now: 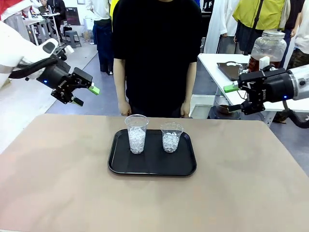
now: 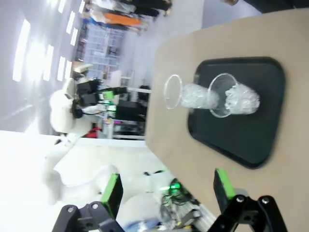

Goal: Pour the drink into the iced cup.
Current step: Pick up the iced cup indicated by the human and present it to them.

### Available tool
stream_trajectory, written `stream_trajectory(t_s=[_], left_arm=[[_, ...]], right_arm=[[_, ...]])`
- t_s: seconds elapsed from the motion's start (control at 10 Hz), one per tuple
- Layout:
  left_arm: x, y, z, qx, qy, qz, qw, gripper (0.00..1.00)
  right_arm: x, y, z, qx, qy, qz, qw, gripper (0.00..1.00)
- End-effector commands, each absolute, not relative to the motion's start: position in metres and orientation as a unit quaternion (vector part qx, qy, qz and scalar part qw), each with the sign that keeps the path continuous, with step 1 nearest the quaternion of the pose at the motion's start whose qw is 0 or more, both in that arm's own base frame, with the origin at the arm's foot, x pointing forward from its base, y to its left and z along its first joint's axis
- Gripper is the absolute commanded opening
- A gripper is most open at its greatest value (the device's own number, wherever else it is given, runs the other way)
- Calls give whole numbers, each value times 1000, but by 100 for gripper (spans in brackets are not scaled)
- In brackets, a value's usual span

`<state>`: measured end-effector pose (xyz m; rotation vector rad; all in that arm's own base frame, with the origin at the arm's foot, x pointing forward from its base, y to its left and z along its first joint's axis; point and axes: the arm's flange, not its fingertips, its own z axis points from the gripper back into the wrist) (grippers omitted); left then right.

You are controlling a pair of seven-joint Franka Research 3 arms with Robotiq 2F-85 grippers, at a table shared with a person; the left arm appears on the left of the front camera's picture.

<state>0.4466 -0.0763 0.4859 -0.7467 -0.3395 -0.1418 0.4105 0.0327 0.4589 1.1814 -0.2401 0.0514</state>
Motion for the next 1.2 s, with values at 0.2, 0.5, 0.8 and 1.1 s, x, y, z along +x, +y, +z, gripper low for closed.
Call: stream_trajectory(t_s=[0.2,0.5,0.8,1.1], left_arm=[[477,-50,460,-486,-105,-90,863,100],[491,-31,435,-536,-70,-52,839,100],[502,-13,421,-589,-15,-15,808,100],[514,-6,420,-606,-22,-23,795,100]], right_arm=[[435,8,436,648,-43,-36,760,100],[451,1,410,673,-13,-37,739,100],[469,-6,392,671,-21,-38,740,100],[483,-8,391,667,-40,-33,744,100]])
